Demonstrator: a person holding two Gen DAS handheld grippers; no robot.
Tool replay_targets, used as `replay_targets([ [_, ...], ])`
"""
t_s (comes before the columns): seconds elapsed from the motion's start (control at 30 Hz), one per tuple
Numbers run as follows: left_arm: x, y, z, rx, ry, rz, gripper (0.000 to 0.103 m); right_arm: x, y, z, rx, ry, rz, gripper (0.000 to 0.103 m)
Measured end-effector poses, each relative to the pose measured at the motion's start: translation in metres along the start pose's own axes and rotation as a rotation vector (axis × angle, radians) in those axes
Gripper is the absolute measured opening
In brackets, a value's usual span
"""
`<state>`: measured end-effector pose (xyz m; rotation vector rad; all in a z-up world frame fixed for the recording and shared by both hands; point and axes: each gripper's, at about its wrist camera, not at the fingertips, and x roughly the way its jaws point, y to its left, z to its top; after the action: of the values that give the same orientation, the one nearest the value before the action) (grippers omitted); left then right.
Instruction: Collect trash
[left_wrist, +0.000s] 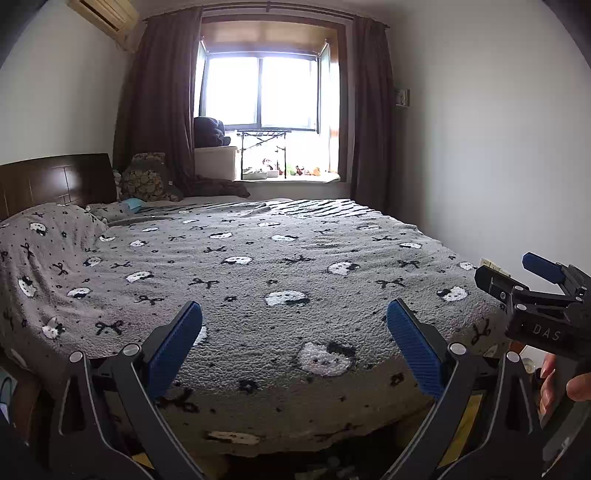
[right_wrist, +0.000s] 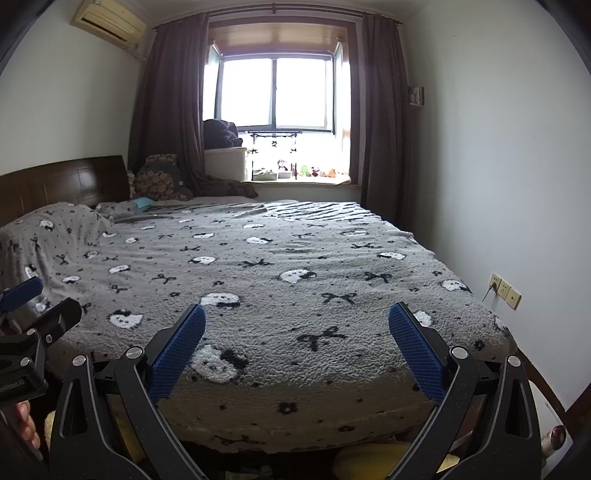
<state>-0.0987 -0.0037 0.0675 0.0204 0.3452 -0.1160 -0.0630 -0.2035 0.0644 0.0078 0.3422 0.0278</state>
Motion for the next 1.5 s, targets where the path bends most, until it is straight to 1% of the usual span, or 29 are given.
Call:
replay_targets([
  [0.8, 0.0019, 0.0003, 0.0004, 0.002, 0.003, 0.004, 0.095, -0.0006, 0.0049, -0.0005, -0.006, 0.001, 0.008, 0.1],
  [1.17, 0.0052, 0.0027, -0.0027, 0.001, 0.019, 0.011, 0.095, 0.0043, 0.0075, -0.0031, -0.012, 0.015, 0.009, 0.1],
  [1.27, 0.0062, 0.0048, -0.0031, -0.011, 0.016, 0.027, 0.095, 0.0039, 0.0055, -0.0032, -0.007, 0.013, 0.005, 0.099],
  [1.5, 0.0071, 0.0088, -0.0037, -0.037, 0.021, 0.033, 0.095, 0.0076, 0.0056, -0.0057, -0.005, 0.026, 0.003, 0.1],
])
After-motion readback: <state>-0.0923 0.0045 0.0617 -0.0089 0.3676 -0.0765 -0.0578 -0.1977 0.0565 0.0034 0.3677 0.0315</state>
